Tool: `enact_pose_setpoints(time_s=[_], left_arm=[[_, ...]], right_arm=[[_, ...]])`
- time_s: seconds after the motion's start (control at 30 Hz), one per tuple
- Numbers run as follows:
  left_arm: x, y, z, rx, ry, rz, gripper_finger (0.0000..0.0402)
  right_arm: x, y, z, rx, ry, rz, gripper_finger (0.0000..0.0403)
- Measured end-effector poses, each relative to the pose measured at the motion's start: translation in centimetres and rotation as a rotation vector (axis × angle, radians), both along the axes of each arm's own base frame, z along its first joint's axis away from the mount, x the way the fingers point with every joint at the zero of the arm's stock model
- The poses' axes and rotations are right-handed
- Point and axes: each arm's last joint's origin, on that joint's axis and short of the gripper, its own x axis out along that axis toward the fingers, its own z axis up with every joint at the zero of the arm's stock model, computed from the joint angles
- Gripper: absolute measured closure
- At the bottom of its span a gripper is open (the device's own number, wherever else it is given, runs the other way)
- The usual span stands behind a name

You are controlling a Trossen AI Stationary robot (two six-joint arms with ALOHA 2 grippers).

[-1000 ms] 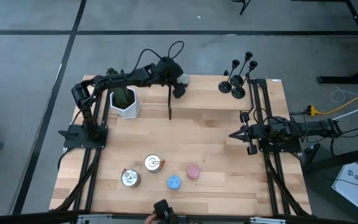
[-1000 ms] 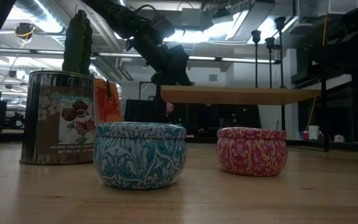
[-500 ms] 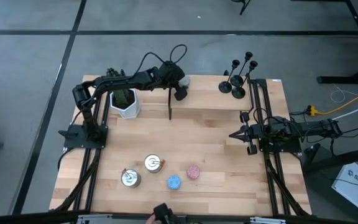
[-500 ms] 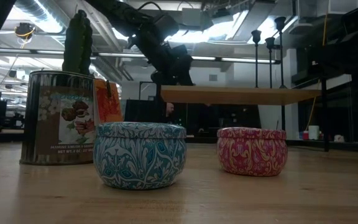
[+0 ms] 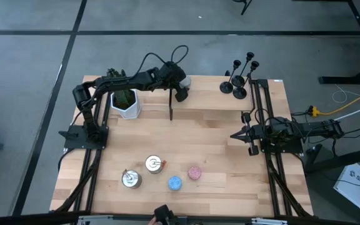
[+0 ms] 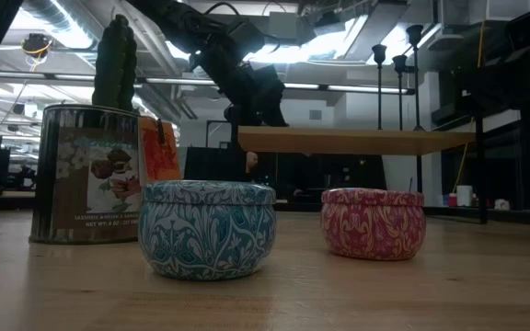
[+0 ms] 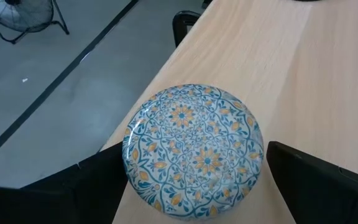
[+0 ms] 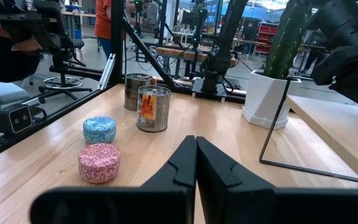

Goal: Pick & Place candle stick holders
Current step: Put the blue scented candle on the shelf, then put the pink scented candle on the shelf

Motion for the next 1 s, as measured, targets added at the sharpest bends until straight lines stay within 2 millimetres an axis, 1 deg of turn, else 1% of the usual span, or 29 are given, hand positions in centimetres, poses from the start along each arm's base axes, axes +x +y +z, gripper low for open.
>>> enact_pose_setpoints(time_s=[0.17, 0.4, 0.63, 0.9, 1.0], left_arm=[[-0.3, -0.6, 0.5, 0.011, 0.022, -0.021, 0.0036], [-1.0, -2.0, 3.2, 0.063, -0.017, -0.048, 0.0036], [-1.5, -3.9, 4.6, 0.058, -0.021, -0.081, 0.0039], [-0.9, -7.7, 4.9, -0.014, -0.010, -0.078, 0.0058], [-0.6, -9.7, 4.5, -0.103, -0.003, -0.075, 0.0063]], right_arm=[[0.0, 0.0, 0.0, 0.000, 0.000, 0.000, 0.0392], [0.0, 0.0, 0.0, 0.000, 0.000, 0.000, 0.0392], [0.0, 0.0, 0.0, 0.000, 0.000, 0.000, 0.0392], [0.0, 0.0, 0.0, 0.000, 0.000, 0.000, 0.0392], [0.0, 0.0, 0.0, 0.000, 0.000, 0.000, 0.0392]])
